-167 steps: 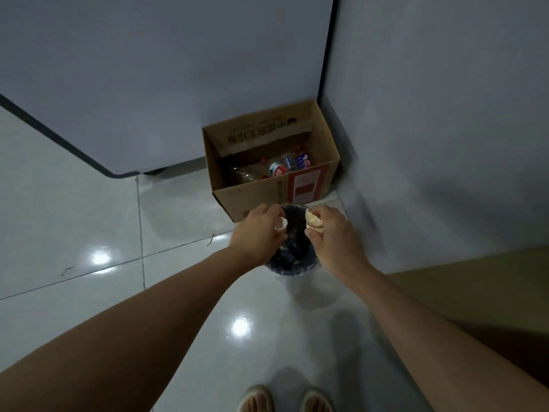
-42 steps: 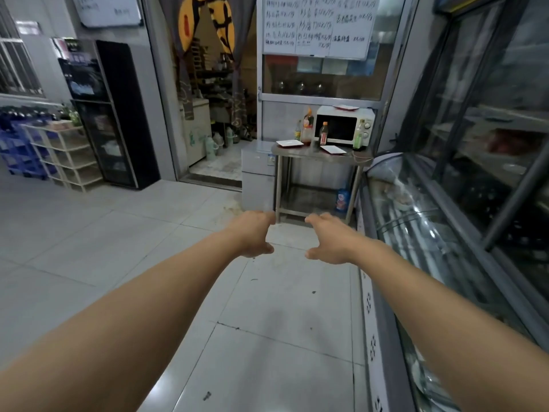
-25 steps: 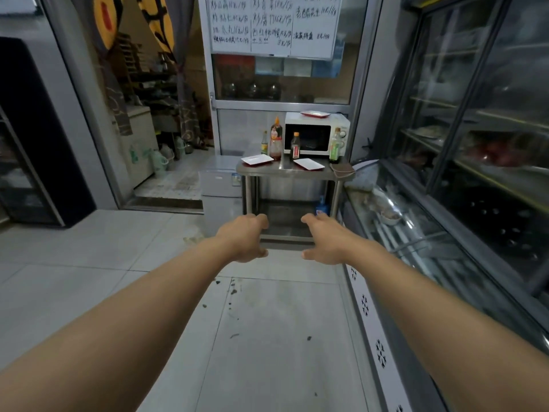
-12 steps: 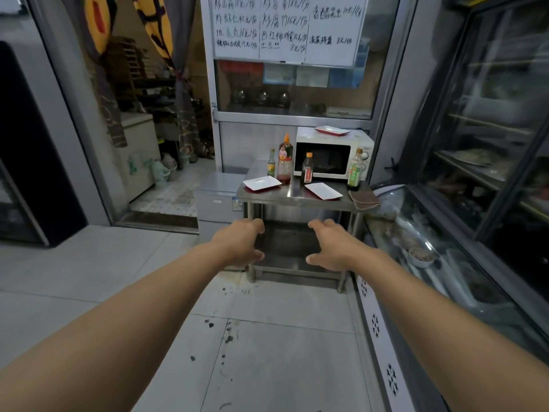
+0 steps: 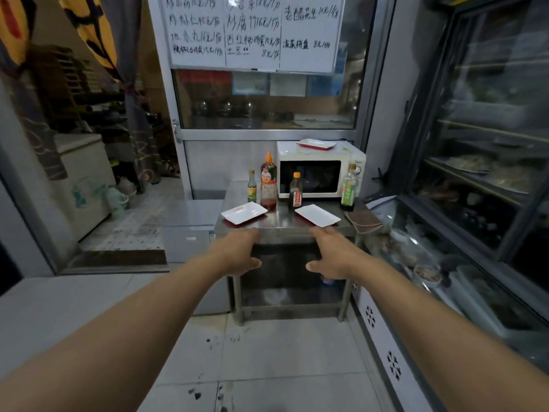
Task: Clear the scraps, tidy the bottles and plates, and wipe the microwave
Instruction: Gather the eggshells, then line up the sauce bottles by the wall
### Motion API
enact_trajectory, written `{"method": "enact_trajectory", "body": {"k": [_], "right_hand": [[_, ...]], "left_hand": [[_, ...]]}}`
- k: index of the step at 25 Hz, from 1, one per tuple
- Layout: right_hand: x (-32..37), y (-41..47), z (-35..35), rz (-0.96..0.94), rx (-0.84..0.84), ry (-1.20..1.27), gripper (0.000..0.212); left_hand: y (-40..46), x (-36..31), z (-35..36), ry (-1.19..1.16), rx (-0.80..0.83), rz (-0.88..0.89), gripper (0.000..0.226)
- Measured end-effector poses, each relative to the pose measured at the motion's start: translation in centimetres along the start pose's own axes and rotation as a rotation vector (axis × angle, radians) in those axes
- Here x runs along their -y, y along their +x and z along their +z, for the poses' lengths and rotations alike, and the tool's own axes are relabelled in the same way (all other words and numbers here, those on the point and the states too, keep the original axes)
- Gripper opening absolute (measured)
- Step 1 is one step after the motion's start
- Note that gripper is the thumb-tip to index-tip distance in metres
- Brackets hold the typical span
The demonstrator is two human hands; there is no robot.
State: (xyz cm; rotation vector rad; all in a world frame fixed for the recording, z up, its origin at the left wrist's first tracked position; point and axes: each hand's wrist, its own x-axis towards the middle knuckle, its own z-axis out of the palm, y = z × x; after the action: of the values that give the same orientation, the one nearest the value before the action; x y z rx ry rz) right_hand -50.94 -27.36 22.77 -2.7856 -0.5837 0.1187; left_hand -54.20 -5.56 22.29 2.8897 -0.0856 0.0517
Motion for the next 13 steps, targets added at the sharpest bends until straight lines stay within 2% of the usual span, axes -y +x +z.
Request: {"method": "enact_trajectory", "body": {"k": [6,13], "right_hand": [[-0.4,8.8,0.1,0.071,-0.085,0.02,0.073],[-4.8,18.8,-0.5,0.117,-0.104,0.018,0.076]], "left_hand": [[9.7,4.3,-0.1,0.01,0.056,0.044,0.053],[20.8,4.8,1.3,-0.006,0.047,0.087,0.054]]}}
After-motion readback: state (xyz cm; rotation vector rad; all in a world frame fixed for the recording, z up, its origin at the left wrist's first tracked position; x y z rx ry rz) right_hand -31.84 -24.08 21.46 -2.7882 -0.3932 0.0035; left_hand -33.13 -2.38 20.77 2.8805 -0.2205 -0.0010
